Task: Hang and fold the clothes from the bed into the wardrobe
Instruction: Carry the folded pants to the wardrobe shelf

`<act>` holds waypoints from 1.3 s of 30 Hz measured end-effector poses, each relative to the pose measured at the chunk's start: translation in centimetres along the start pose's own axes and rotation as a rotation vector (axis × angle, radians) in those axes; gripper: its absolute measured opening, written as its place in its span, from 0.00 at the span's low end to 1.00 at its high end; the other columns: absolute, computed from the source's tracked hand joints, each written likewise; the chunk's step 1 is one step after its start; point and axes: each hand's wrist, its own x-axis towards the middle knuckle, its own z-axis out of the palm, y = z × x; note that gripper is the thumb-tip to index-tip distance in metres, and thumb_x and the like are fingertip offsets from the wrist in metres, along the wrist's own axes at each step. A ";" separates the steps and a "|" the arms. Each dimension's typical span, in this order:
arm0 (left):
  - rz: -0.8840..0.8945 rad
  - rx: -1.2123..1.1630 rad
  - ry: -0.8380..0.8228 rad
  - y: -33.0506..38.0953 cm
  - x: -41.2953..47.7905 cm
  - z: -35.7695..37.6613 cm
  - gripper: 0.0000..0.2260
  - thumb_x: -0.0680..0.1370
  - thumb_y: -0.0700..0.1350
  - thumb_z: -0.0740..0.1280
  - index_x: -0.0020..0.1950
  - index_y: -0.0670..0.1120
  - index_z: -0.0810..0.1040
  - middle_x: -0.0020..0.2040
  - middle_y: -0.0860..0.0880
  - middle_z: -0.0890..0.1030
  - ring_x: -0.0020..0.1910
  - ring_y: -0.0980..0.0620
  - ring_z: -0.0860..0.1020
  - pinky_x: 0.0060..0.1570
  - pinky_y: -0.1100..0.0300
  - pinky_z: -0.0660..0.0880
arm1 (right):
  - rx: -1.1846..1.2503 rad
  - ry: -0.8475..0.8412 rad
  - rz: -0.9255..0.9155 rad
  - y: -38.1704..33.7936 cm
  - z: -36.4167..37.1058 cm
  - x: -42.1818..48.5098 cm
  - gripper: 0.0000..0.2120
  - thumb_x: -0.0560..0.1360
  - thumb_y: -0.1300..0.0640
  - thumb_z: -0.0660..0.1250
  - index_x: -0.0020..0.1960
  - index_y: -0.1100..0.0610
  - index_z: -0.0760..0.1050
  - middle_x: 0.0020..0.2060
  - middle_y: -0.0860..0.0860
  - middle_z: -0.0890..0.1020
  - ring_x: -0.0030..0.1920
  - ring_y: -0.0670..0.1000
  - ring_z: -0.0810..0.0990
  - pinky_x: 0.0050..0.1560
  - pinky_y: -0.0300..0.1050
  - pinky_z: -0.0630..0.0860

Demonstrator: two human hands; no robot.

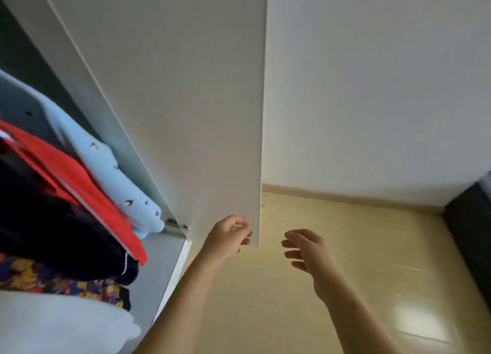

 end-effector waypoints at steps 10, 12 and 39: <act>0.174 0.216 -0.452 5.2 -6.0 25.9 0.06 0.78 0.41 0.61 0.44 0.50 0.75 0.40 0.51 0.78 0.39 0.54 0.77 0.38 0.64 0.69 | 0.190 0.439 0.018 6.2 -24.8 -8.4 0.05 0.76 0.59 0.63 0.43 0.54 0.77 0.37 0.49 0.81 0.34 0.47 0.77 0.37 0.41 0.71; 0.199 0.240 -0.545 5.7 -8.2 31.9 0.07 0.78 0.40 0.61 0.43 0.50 0.75 0.40 0.51 0.78 0.38 0.55 0.76 0.36 0.66 0.69 | 0.221 0.526 0.026 7.8 -30.4 -10.8 0.05 0.76 0.59 0.63 0.43 0.54 0.77 0.37 0.50 0.81 0.34 0.48 0.77 0.37 0.41 0.71; 0.384 0.684 -1.323 11.8 -26.3 92.3 0.06 0.79 0.43 0.61 0.54 0.48 0.75 0.50 0.48 0.79 0.47 0.54 0.77 0.36 0.66 0.71 | 0.749 1.194 0.140 20.3 -79.2 -22.9 0.04 0.76 0.61 0.63 0.44 0.59 0.75 0.35 0.53 0.78 0.33 0.50 0.71 0.34 0.39 0.65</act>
